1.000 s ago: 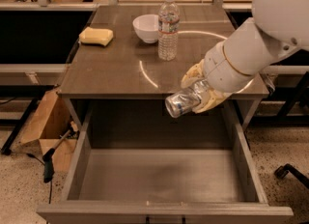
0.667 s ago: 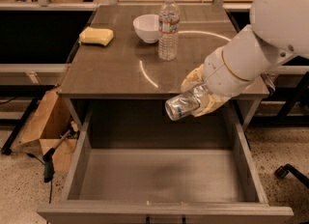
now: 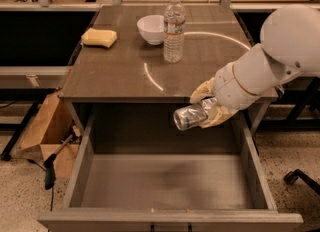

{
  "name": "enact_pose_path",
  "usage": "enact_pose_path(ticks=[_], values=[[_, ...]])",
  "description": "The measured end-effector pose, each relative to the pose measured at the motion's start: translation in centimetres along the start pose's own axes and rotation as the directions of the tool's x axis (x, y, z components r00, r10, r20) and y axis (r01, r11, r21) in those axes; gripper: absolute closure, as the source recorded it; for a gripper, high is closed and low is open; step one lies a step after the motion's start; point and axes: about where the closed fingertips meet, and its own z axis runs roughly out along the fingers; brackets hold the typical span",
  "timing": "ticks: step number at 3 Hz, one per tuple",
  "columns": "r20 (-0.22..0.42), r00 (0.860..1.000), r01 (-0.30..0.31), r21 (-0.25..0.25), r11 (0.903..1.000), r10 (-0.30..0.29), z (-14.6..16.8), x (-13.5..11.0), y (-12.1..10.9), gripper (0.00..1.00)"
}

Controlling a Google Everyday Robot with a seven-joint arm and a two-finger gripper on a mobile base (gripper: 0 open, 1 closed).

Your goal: Place redbull can into top drawer

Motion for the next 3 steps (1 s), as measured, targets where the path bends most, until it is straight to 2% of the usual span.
enact_pose_path(ticks=[1,3], values=[[0.028,0.998,-0.049,-0.007,0.9988,0.049,1.2,0.6,1.0,1.0],[0.07,0.984,-0.163,-0.013,0.9866,0.163,2.9,0.7,4.3,1.0]])
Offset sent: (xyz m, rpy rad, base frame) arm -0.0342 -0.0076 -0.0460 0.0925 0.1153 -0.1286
